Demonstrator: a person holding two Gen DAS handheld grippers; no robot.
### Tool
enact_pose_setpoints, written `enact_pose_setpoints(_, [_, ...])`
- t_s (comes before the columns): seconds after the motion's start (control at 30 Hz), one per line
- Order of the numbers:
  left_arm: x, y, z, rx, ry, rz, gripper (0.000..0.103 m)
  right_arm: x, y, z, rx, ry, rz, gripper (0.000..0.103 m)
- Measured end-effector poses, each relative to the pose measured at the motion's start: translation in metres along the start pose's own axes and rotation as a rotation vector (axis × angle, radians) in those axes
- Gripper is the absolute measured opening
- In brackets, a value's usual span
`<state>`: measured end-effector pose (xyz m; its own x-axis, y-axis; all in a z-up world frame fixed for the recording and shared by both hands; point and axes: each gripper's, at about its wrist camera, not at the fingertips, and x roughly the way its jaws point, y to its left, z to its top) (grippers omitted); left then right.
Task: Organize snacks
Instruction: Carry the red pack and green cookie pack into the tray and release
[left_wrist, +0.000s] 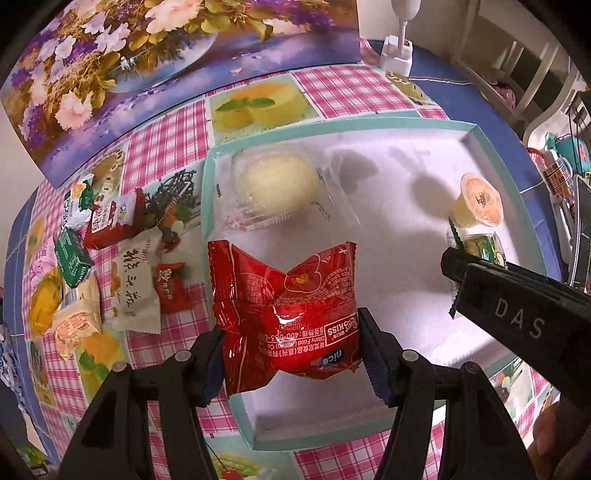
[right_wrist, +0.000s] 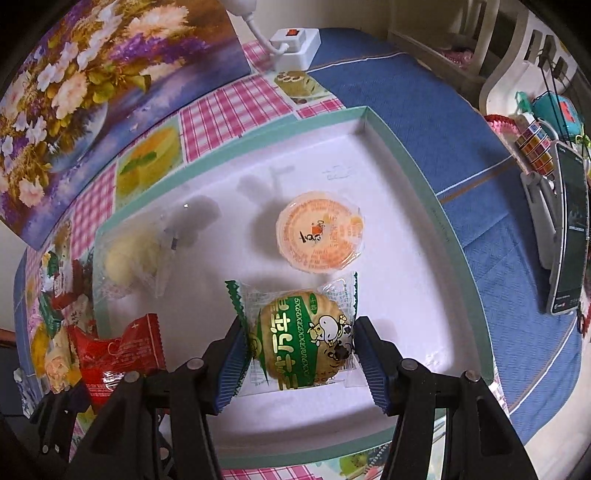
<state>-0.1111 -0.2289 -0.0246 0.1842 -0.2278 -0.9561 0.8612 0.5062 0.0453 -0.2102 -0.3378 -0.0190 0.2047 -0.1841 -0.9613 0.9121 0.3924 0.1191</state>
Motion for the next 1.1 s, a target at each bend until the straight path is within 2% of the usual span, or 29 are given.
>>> enact_pose_setpoints(0.17, [0.003,-0.002,0.001,-0.009,0.014,-0.029,0.066,-0.002,0.000,0.002,0.005,-0.005,0.007,0.064])
enact_pose_setpoints(0.27, [0.003,-0.001,0.001,-0.023,0.019,-0.047,0.084,-0.003,0.000,0.003,0.007,-0.010,0.016,0.065])
enact_pose_setpoints(0.77, [-0.015,0.011,0.004,-0.069,-0.023,-0.054,0.084,-0.023,-0.001,0.002,0.010,-0.083,0.027,0.065])
enact_pose_setpoints(1.03, [-0.020,0.046,0.006,-0.207,-0.047,-0.035,0.084,-0.022,-0.002,0.001,0.012,-0.082,0.026,0.065])
enact_pose_setpoints(1.1, [-0.020,0.061,0.005,-0.266,-0.059,-0.018,0.084,-0.021,-0.001,0.000,0.007,-0.082,0.023,0.070])
